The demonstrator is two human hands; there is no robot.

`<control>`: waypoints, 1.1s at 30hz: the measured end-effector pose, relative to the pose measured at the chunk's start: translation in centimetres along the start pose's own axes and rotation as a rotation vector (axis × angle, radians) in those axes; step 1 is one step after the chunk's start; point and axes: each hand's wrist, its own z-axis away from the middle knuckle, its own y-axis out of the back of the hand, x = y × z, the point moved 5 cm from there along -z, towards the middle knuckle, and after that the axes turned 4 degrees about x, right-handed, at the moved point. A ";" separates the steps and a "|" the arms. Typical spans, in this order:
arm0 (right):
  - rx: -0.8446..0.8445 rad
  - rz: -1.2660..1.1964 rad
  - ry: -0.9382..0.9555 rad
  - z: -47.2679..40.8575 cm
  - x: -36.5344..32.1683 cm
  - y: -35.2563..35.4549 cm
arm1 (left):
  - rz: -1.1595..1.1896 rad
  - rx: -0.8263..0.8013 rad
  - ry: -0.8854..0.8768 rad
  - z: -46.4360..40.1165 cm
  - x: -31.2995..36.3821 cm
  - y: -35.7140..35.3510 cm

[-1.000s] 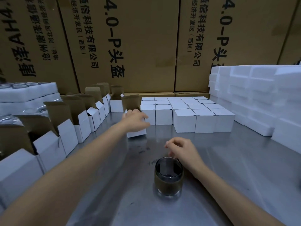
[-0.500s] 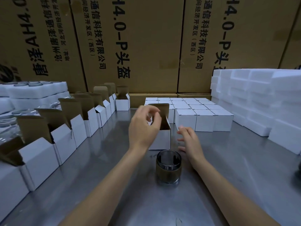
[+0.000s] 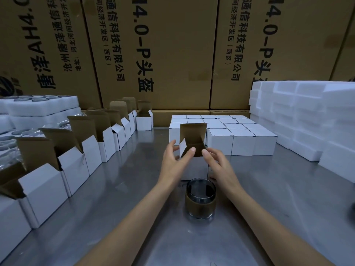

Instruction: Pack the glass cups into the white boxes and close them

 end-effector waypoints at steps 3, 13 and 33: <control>0.040 0.030 0.011 0.2 -0.2 0.2 | -0.009 0.049 -0.001 0.0 0.1 0.4; 0.134 -0.064 -0.129 -0.7 0.2 0.5 | -0.034 0.139 -0.006 -0.8 -0.4 1.9; -0.074 -0.118 -0.413 -0.5 -1.5 1.4 | 0.059 0.000 -0.069 -1.0 -1.4 2.5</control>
